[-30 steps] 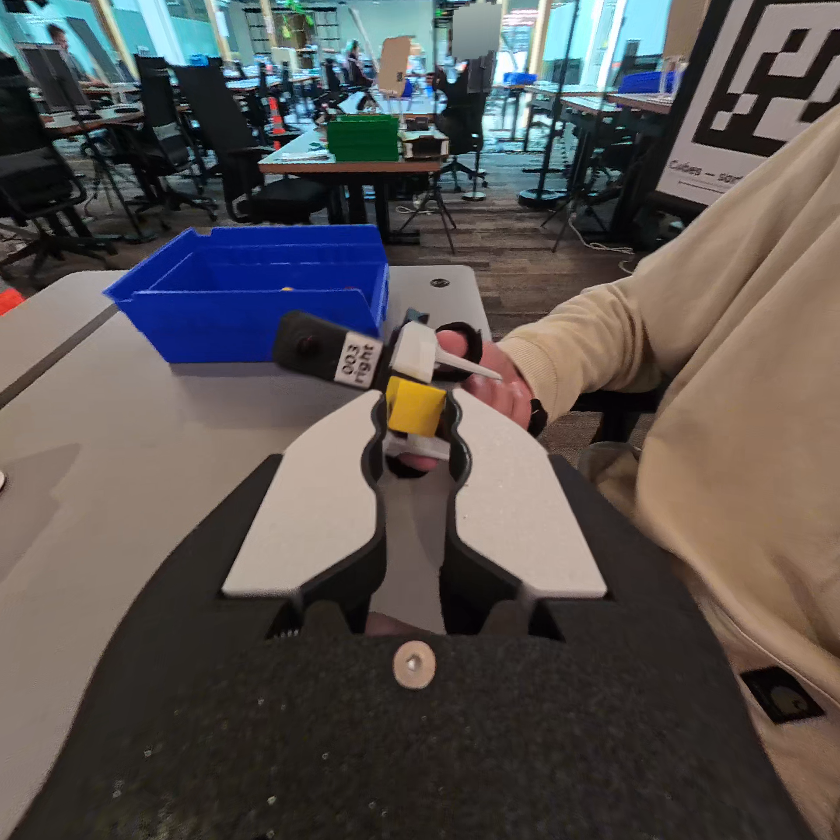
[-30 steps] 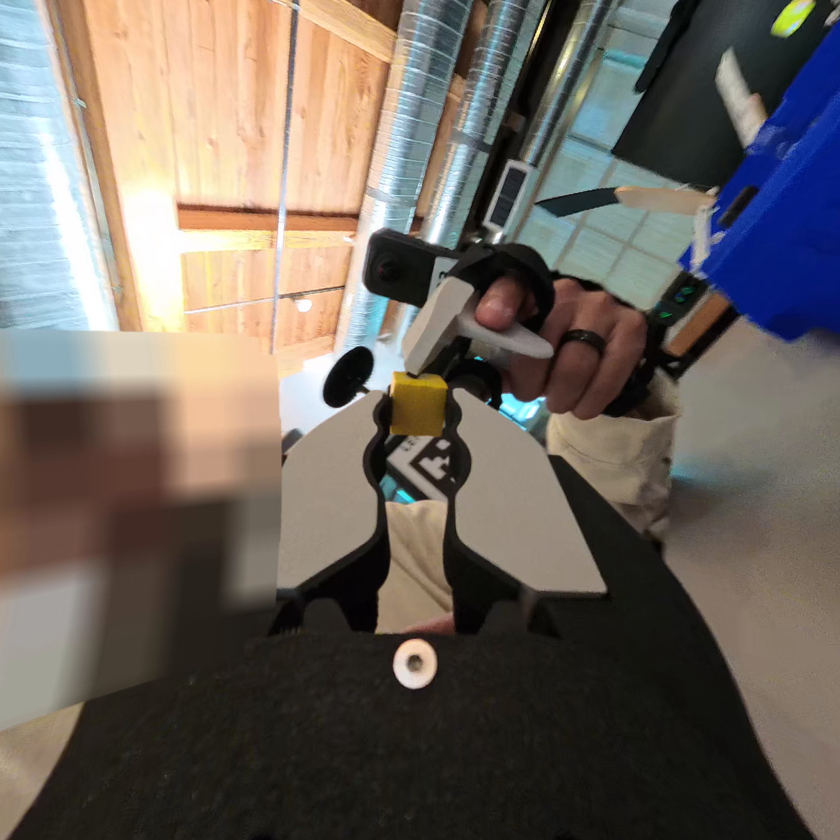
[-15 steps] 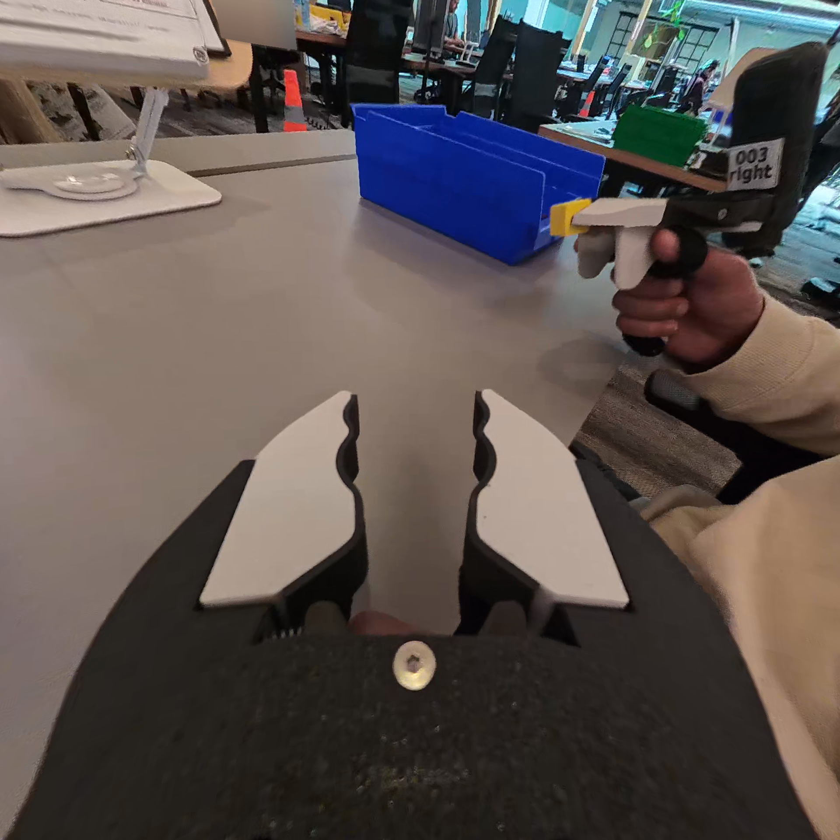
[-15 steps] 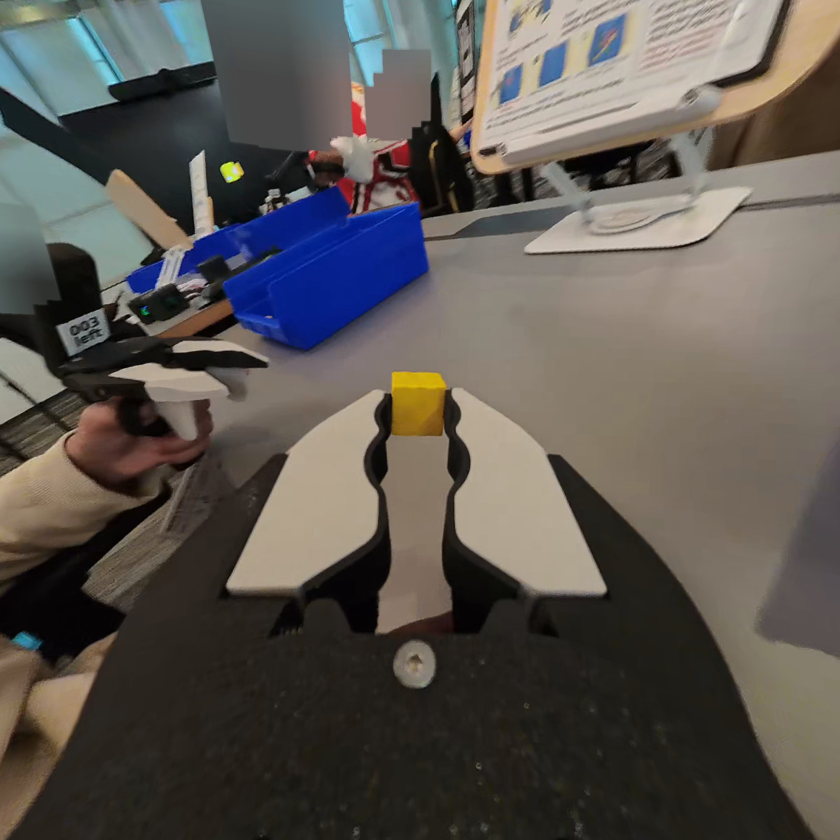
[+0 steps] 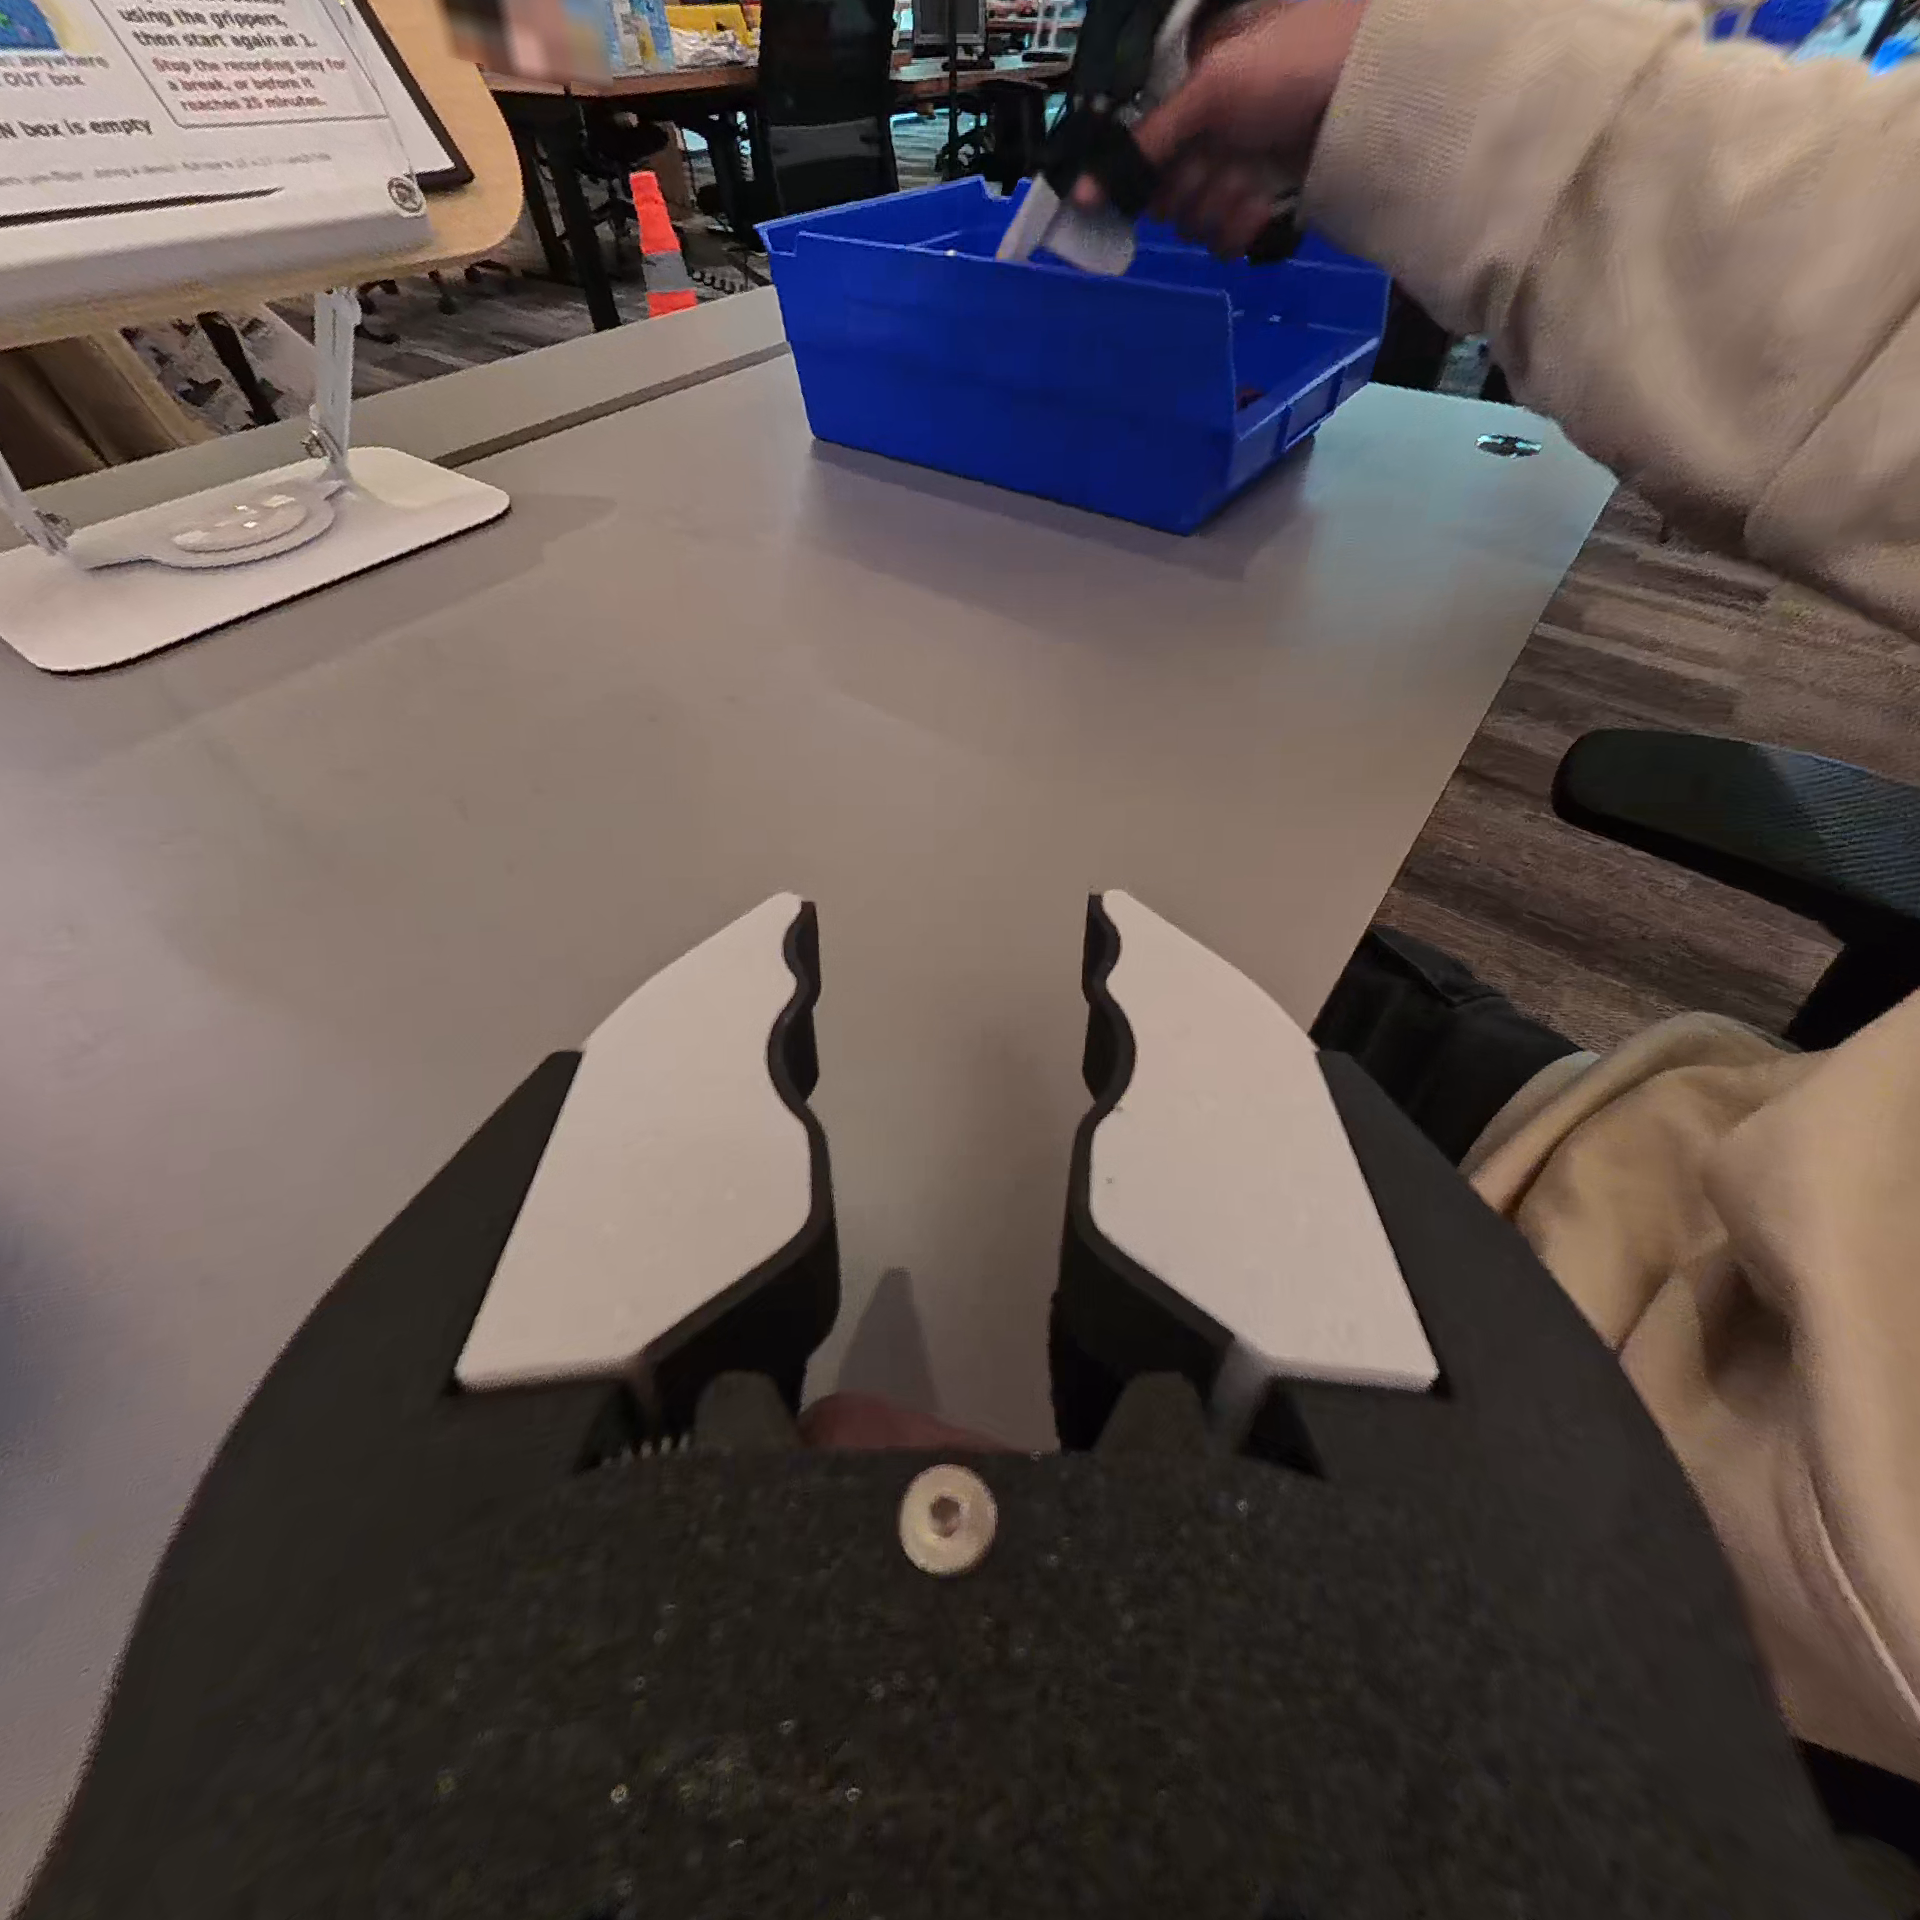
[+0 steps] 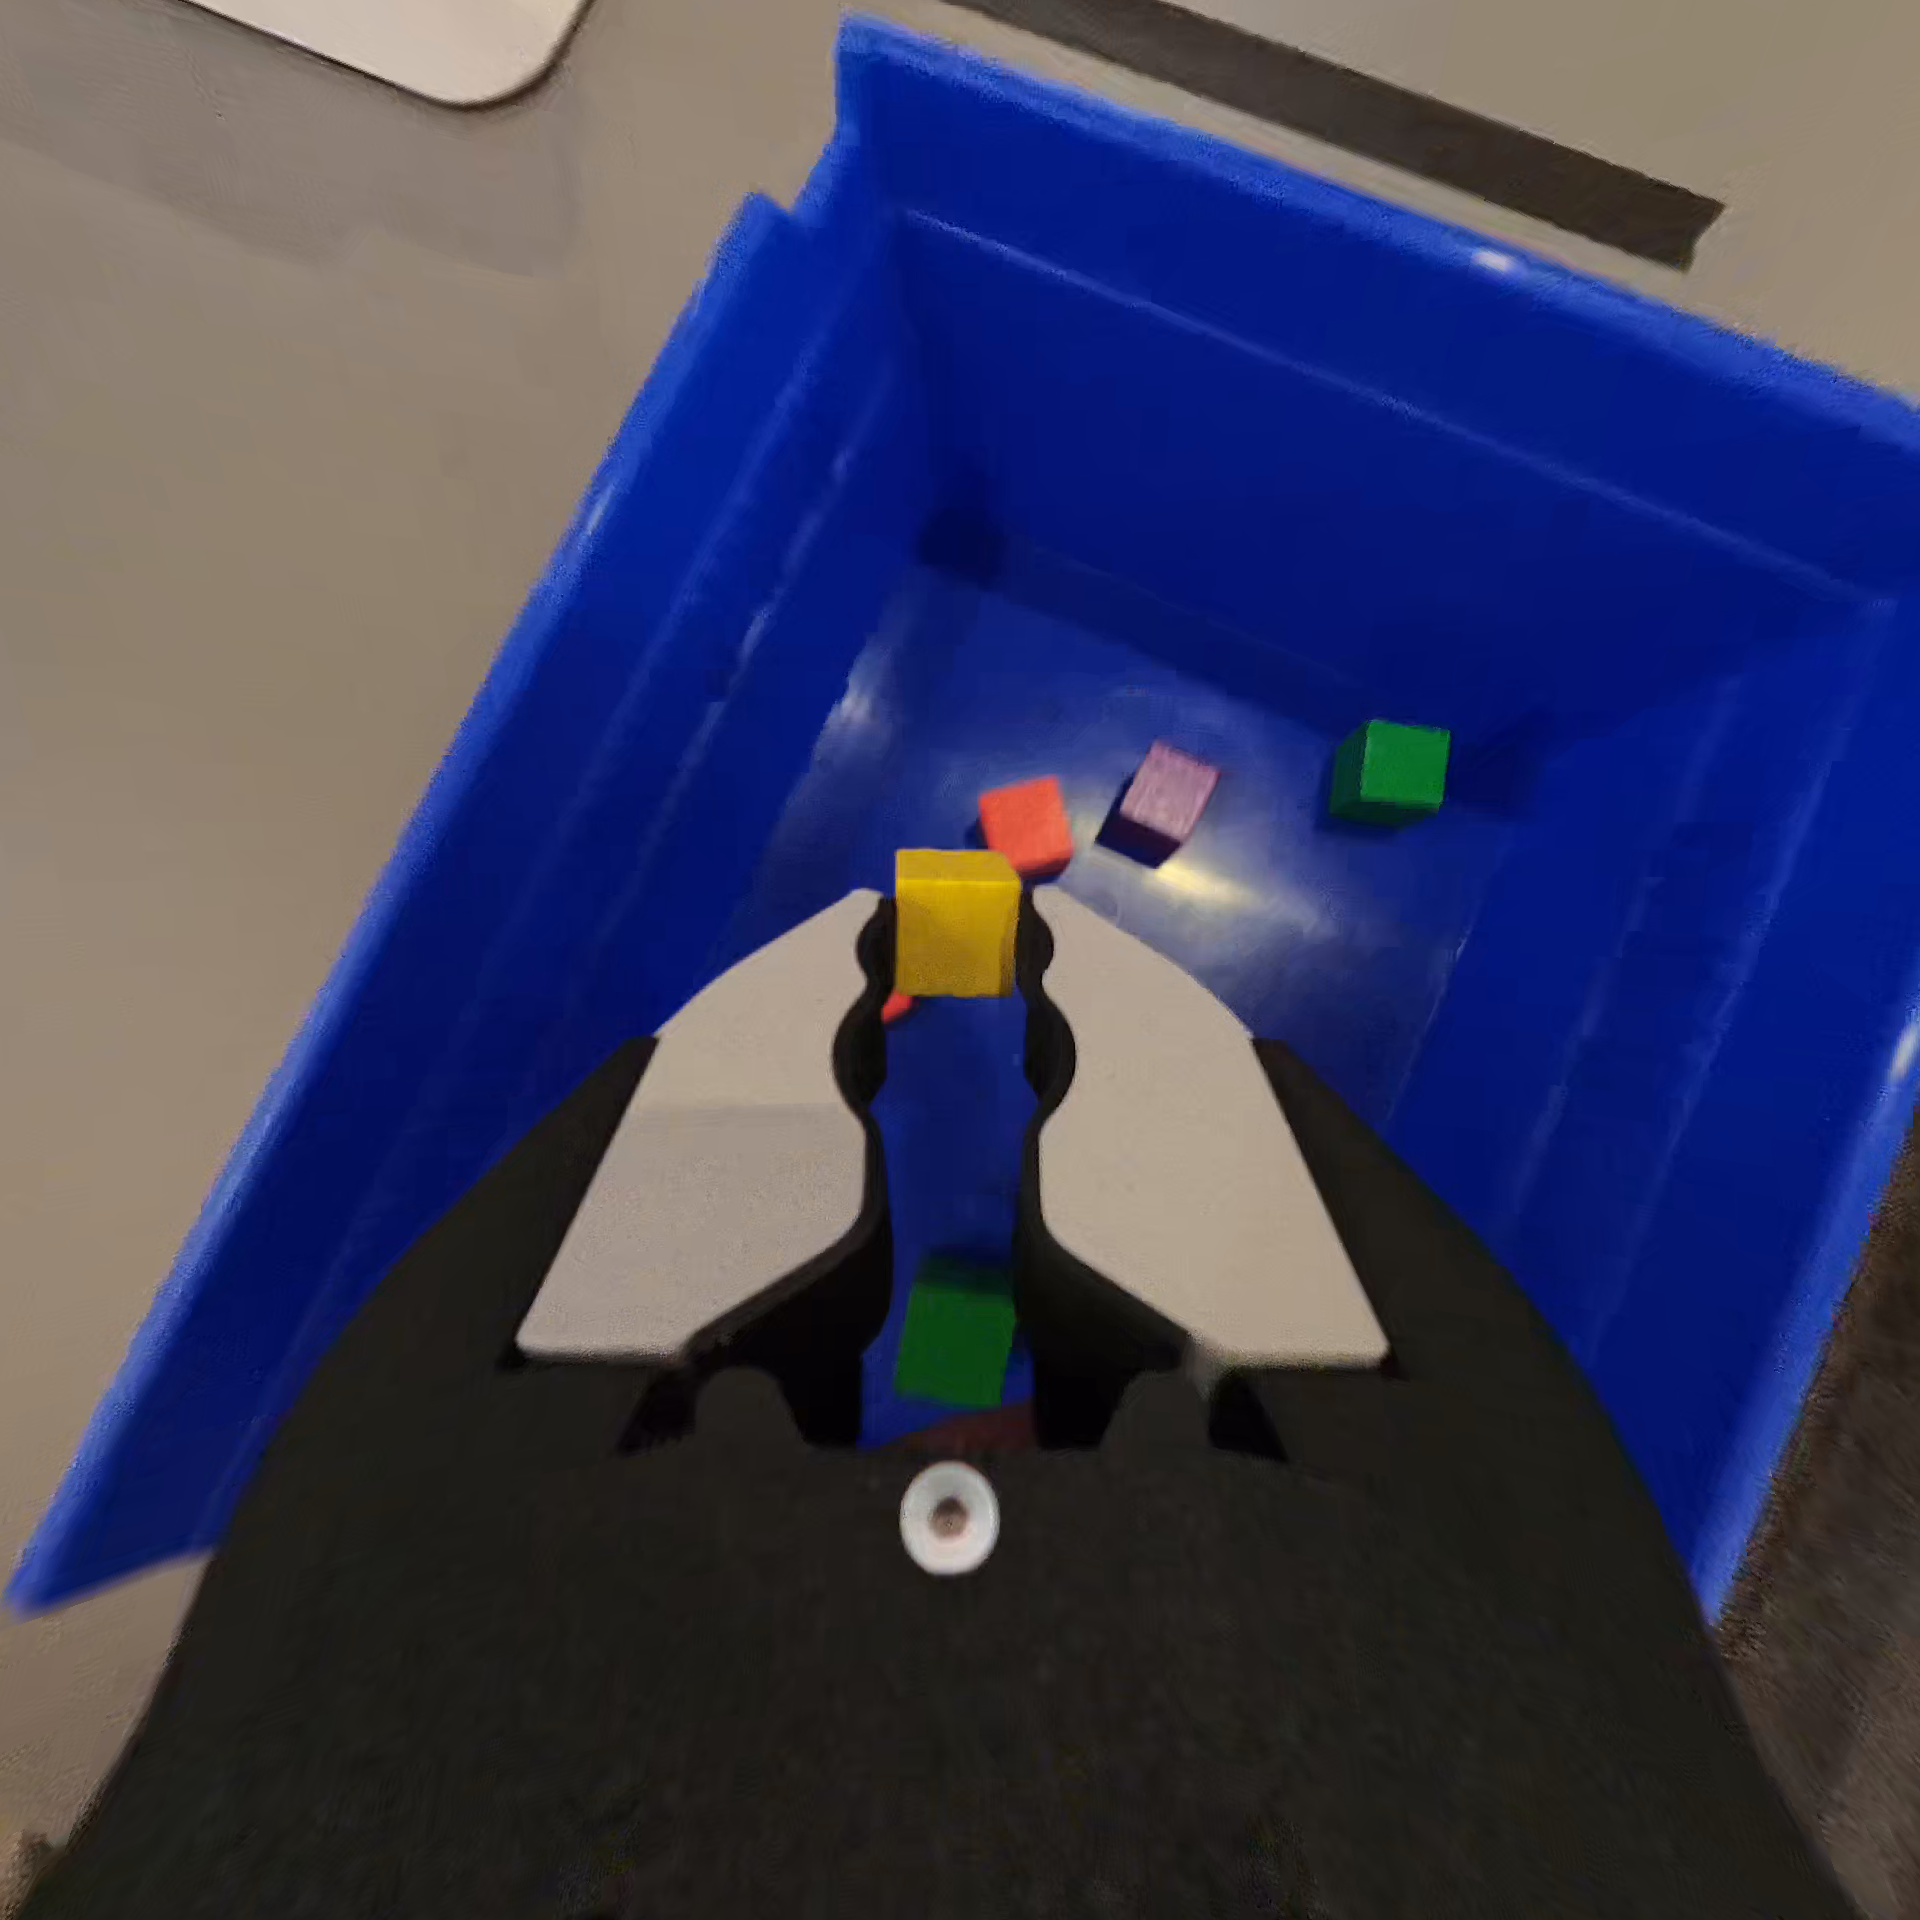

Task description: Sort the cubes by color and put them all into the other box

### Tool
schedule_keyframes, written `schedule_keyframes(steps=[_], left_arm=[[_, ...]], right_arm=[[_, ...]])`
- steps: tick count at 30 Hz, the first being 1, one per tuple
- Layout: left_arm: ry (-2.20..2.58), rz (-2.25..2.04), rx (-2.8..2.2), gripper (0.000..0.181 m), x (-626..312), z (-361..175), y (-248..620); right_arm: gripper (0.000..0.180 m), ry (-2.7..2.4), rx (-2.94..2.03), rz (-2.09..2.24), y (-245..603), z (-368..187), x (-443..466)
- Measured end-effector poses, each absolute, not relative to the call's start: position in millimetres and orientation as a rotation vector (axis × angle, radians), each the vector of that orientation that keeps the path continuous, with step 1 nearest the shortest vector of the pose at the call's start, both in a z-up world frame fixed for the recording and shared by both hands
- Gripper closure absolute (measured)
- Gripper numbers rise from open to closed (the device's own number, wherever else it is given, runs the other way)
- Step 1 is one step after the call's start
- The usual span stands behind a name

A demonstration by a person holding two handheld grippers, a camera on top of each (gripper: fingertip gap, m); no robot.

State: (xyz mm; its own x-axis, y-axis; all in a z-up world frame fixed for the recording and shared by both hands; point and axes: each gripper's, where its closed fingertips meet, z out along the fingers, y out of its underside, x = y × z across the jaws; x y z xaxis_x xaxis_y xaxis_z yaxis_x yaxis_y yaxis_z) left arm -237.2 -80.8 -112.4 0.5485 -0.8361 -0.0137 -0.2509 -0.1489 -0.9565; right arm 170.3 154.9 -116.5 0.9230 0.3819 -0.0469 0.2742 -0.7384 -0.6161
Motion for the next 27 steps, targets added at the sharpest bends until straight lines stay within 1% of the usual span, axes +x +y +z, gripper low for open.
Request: schedule_keyframes(steps=[4,7,10,11,12,13,15,17,19,20,21,22,24,25,26,27], left_arm=[[0.929,-0.633,-1.699,0.132,-241,-118,-80],[0.932,-0.639,-1.709,0.132,-240,-120,-81],[0.941,-0.623,-1.705,0.132,-241,-119,-81],[0.944,-0.614,-1.704,0.132,-241,-119,-82],[0.944,-0.606,-1.704,0.132,-242,-119,-81],[0.942,-0.601,-1.706,0.132,-244,-119,-81],[0.932,-0.605,-1.716,0.132,-246,-120,-80],[0.911,-0.616,-1.73,0.132,-248,-121,-78],[0.89,-0.628,-1.751,0.131,-251,-122,-75],[0.88,-0.635,-1.76,0.131,-251,-122,-73],[0.872,-0.641,-1.768,0.131,-252,-123,-72],[0.865,-0.645,-1.778,0.131,-252,-124,-70],[0.848,-0.639,-1.79,0.131,-254,-125,-66],[0.837,-0.626,-1.801,0.131,-255,-127,-64],[0.825,-0.604,-1.821,0.131,-258,-128,-61],[0.811,-0.574,-1.841,0.131,-261,-130,-57]], right_arm=[[0.157,-0.526,-2.518,0.291,196,-132,147],[0.157,-0.611,-2.626,0.128,216,-159,146],[0.157,-0.628,-2.72,0.094,220,-183,142],[0.152,-0.645,-2.714,0.066,221,-186,143],[0.143,-0.643,-2.707,0.029,222,-186,146],[0.14,-0.63,-2.69,0.005,221,-180,150],[0.139,-0.59,-2.559,-0.001,216,-145,152],[0.138,-0.495,-2.332,0.062,195,-87,144],[0.138,-0.349,-2.017,0.212,149,-22,120],[0.145,-0.287,-1.816,0.335,117,7,99],[0.153,-0.281,-1.642,0.475,80,22,71],[0.154,-0.314,-1.576,0.582,46,15,39],[0.129,-0.379,-1.665,0.742,-3,-37,-22],[0.128,-0.404,-1.699,0.819,-24,-63,-46],[0.134,-0.389,-1.707,0.864,-38,-81,-60],[0.131,-0.416,-1.73,0.868,-47,-92,-70]])
